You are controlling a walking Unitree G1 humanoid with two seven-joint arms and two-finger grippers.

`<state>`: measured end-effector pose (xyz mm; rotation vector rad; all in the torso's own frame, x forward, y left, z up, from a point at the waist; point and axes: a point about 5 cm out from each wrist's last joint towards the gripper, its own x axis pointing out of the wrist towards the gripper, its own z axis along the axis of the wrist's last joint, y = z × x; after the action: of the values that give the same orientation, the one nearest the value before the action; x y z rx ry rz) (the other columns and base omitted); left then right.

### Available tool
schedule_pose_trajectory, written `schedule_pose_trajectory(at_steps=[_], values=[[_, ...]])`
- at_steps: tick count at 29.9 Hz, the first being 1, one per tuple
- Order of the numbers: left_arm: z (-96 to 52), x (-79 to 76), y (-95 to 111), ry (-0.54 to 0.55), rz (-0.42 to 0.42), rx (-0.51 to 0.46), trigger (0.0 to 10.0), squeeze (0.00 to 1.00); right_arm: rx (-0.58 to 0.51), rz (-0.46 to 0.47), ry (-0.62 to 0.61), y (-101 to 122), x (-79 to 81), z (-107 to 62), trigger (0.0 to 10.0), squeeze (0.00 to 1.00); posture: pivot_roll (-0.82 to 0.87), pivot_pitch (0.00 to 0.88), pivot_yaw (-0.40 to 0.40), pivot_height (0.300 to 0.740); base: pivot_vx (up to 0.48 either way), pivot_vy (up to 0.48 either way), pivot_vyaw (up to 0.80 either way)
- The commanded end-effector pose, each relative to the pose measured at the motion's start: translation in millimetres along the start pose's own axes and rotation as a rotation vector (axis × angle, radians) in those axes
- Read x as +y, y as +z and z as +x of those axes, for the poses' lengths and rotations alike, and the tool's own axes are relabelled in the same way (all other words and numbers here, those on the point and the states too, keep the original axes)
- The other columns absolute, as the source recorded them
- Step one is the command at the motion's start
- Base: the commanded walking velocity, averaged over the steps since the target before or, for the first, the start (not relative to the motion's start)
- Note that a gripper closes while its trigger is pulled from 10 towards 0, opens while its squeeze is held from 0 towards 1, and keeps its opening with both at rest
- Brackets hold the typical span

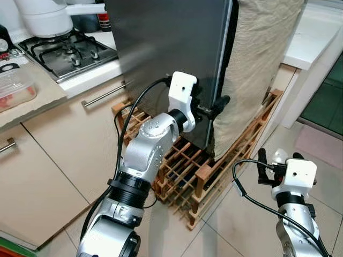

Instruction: Restocking fridge

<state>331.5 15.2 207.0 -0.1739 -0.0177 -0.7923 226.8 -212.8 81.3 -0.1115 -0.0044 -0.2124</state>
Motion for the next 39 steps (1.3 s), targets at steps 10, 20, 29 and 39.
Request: schedule_pose_trajectory(at_steps=[10,20,29,39], values=[[1.5,-12.4,2,-0.064,0.011,0.02,10.0,0.0,-0.014,0.026,0.035,2,4.5,4.8,10.0,0.0,-0.06,0.017,0.046,0.736,0.0,0.0,0.0],[12.8,-26.2,-2,-0.122,0.022,0.03,10.0,0.0,-0.014,0.014,0.076,2,6.4,-3.5,10.0,0.0,-0.1,0.03,0.053,0.736,0.0,0.0,0.0],[20.3,-34.4,-5,-0.141,0.036,0.033,10.0,0.0,-0.005,0.014,0.074,0,6.1,-7.7,10.0,0.0,-0.12,0.037,0.059,0.736,0.0,0.0,0.0],[25.2,-28.7,-5,-0.099,0.047,0.024,10.0,0.0,0.001,0.014,0.078,-1,7.3,-8.9,10.0,0.0,-0.12,0.042,0.062,0.736,0.0,0.0,0.0]])
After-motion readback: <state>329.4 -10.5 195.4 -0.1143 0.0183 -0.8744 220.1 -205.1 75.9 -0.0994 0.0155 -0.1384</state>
